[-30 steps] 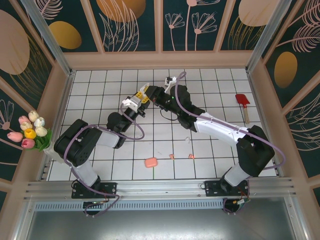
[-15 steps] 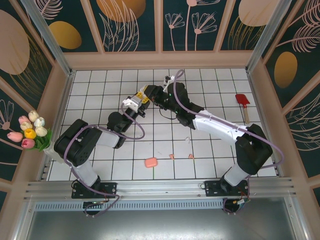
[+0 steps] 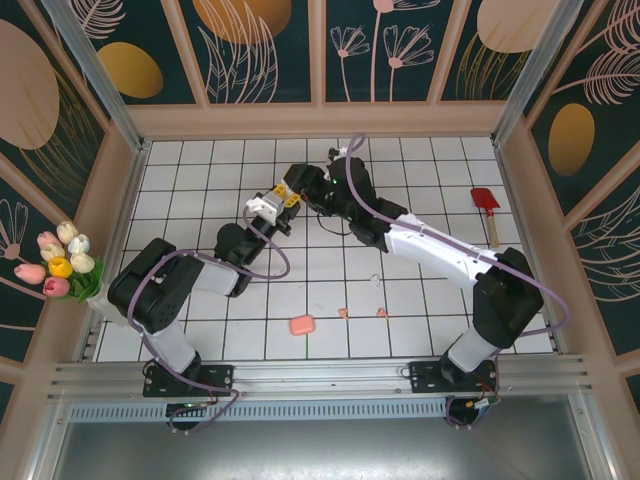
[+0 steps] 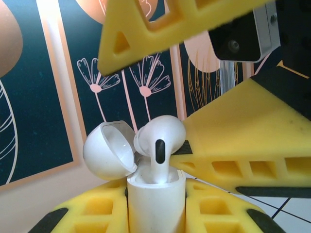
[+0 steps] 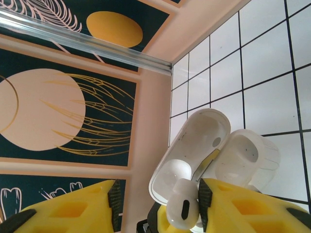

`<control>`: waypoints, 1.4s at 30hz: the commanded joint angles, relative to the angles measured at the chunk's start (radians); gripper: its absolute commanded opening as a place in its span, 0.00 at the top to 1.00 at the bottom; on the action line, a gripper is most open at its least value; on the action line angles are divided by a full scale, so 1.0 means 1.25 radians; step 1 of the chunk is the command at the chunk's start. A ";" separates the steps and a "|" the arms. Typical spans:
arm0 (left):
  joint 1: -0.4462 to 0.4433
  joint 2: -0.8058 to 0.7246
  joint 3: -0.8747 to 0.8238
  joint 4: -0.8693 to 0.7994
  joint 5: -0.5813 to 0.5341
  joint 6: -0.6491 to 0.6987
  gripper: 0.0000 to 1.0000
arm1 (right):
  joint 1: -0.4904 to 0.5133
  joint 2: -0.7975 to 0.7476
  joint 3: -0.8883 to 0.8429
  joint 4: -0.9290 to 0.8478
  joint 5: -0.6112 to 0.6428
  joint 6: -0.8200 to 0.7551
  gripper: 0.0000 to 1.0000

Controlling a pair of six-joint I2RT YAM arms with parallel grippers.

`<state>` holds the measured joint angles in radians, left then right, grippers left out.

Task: Insert wireless bluetooth earbuds into charging case

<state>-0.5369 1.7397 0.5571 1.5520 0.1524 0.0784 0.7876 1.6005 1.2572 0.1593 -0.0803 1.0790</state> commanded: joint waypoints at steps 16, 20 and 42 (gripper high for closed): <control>-0.007 -0.036 0.000 0.169 0.009 -0.015 1.00 | 0.000 0.013 0.137 -0.301 0.094 -0.049 0.36; -0.006 -0.037 0.000 0.171 0.006 -0.019 1.00 | -0.001 -0.025 0.135 -0.331 0.126 -0.069 0.35; -0.006 -0.058 -0.049 0.180 0.077 -0.055 1.00 | -0.089 -0.217 -0.156 -0.467 0.221 -0.123 0.44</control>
<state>-0.5407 1.7054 0.5064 1.5929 0.2348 0.0177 0.6979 1.3621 1.1351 -0.3244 0.1390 0.9077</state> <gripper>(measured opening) 0.248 0.563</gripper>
